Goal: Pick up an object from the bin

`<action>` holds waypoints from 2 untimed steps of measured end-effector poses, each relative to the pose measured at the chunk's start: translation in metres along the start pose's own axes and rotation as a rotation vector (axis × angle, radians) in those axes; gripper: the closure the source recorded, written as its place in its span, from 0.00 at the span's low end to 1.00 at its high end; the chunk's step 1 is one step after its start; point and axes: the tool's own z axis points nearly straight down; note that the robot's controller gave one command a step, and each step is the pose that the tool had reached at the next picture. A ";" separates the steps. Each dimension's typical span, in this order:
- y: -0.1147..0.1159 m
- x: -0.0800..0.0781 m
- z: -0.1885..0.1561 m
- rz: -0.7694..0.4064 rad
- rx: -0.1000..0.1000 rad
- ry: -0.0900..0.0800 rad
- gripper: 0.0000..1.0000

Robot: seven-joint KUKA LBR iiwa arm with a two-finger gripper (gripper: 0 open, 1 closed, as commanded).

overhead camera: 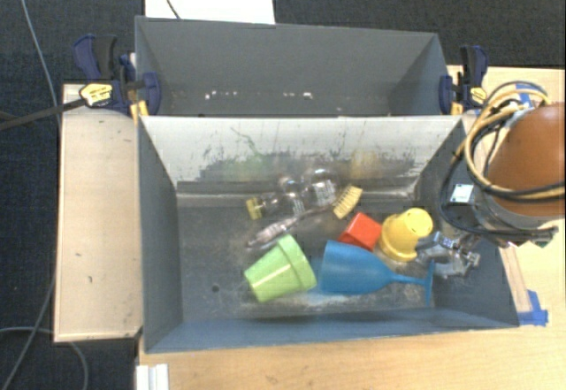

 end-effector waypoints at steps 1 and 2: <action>-0.003 0.008 -0.055 -0.017 -0.003 0.000 1.00; -0.005 0.012 0.024 -0.414 -0.002 -0.003 1.00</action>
Offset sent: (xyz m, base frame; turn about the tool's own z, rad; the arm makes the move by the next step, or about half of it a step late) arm -0.0014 -0.0138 -0.0217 -0.4169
